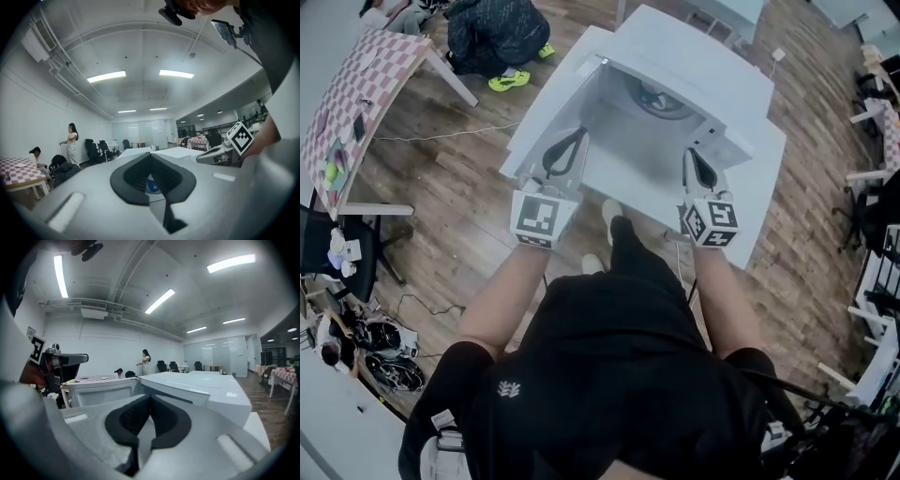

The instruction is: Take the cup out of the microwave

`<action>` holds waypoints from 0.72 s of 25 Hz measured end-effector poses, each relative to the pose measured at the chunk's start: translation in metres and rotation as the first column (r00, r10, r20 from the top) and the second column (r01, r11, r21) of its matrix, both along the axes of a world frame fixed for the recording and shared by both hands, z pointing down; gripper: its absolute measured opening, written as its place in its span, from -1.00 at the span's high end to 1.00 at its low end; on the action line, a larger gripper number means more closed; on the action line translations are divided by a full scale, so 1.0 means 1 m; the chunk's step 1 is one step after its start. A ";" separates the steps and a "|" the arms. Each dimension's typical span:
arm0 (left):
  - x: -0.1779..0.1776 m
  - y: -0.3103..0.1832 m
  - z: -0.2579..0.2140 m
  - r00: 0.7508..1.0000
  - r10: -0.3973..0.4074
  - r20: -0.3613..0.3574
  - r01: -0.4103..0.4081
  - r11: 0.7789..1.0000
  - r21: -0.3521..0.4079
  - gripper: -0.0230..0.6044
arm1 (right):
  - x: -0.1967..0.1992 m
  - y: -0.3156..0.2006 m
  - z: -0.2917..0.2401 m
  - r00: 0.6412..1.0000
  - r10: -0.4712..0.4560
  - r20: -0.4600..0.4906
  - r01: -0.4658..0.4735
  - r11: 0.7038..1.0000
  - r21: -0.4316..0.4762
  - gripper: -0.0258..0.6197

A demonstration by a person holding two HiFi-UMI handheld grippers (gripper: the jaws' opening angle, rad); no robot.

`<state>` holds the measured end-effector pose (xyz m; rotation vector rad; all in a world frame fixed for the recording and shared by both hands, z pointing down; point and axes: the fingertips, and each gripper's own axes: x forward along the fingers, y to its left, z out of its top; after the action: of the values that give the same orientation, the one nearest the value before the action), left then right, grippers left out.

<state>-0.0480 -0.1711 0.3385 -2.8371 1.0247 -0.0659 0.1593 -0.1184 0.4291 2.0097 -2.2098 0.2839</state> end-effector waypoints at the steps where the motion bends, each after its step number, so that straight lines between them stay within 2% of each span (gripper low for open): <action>1: 0.004 -0.007 0.003 1.000 -0.004 0.005 0.004 1.000 -0.001 0.92 | 0.002 -0.010 0.004 1.000 -0.002 -0.001 0.002 1.000 0.002 0.92; 6: 0.026 -0.035 0.033 1.000 -0.001 0.030 0.002 0.999 -0.040 0.92 | 0.010 -0.060 0.024 1.000 0.002 -0.026 -0.002 0.999 0.032 0.92; 13: 0.055 -0.079 0.073 0.998 -0.001 0.066 0.005 0.998 -0.063 0.92 | 0.022 -0.121 0.076 0.999 -0.006 -0.050 0.004 0.999 -0.044 0.92; 18: 0.078 -0.106 0.097 0.997 -0.007 0.079 0.014 0.996 -0.085 0.92 | 0.034 -0.154 0.104 0.998 -0.030 -0.063 0.026 0.998 -0.059 0.86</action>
<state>0.0303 -0.2773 0.4358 -2.8799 1.0446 -0.2255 0.1932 -0.2727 0.5329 1.9288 -2.1641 0.2744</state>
